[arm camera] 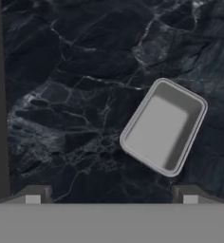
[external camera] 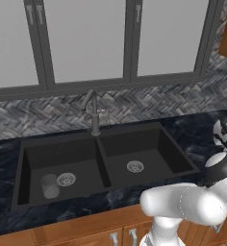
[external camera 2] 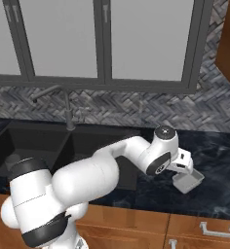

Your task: Place the glass cup in the left basin and the tupperware in the right basin of the sink.

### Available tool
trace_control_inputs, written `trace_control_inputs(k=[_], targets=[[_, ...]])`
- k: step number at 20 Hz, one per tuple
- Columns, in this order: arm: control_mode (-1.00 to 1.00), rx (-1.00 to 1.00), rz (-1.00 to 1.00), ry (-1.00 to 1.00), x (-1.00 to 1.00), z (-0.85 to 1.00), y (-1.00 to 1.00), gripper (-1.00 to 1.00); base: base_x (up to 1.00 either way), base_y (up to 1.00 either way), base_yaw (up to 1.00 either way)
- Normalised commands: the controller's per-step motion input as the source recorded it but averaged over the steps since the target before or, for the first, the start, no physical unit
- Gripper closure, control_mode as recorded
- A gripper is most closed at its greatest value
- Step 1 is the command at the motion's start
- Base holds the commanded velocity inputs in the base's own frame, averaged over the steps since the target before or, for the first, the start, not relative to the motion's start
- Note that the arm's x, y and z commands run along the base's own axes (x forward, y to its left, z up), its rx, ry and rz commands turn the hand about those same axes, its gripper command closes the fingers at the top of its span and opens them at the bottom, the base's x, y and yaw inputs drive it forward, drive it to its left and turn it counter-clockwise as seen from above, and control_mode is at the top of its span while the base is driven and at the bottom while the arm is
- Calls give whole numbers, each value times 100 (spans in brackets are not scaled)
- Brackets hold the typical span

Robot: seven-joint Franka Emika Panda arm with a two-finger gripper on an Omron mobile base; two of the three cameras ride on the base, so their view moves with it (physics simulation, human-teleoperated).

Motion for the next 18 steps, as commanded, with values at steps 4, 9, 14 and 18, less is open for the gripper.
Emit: trace_control_inputs(k=[4,9,14,18], targets=[[-100,0,5,0,11,-22,-31,-100,0,0,0],[-100,0,0,2,4,-6,-12,-100,0,0,0],[-100,0,0,7,9,-7,0,-100,0,0,0],[-100,0,0,8,6,-13,0,-100,0,0,0]])
